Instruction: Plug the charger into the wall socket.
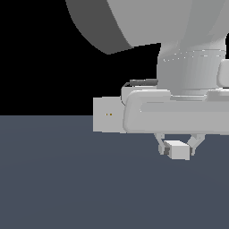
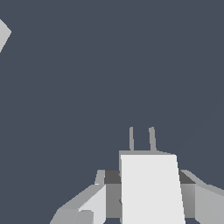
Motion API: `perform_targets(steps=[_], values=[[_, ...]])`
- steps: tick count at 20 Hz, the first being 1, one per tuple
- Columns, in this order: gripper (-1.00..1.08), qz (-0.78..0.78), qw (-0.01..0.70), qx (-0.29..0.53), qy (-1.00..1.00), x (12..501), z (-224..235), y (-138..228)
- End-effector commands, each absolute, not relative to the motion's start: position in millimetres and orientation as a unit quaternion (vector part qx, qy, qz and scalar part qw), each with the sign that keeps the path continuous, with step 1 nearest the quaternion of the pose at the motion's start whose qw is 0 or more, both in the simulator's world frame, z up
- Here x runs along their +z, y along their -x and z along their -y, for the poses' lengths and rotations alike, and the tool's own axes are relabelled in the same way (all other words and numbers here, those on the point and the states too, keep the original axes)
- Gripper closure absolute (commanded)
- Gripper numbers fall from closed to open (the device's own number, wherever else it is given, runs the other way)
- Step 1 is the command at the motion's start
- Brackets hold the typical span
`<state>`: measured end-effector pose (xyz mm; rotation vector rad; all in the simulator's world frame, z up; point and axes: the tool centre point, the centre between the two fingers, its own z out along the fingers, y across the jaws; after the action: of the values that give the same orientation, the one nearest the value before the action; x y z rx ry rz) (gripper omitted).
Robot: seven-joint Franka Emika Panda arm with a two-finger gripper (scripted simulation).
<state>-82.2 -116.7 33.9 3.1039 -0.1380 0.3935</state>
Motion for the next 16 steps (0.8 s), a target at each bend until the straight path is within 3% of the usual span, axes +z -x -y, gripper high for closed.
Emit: perform_targets(steps=[1,16], values=[[1.08,0.053,0.006,0.126,-0.991,40.0,102.8,80.5],[1.08,0.105,0.012,0.126,-0.986,72.8,26.5,65.8]])
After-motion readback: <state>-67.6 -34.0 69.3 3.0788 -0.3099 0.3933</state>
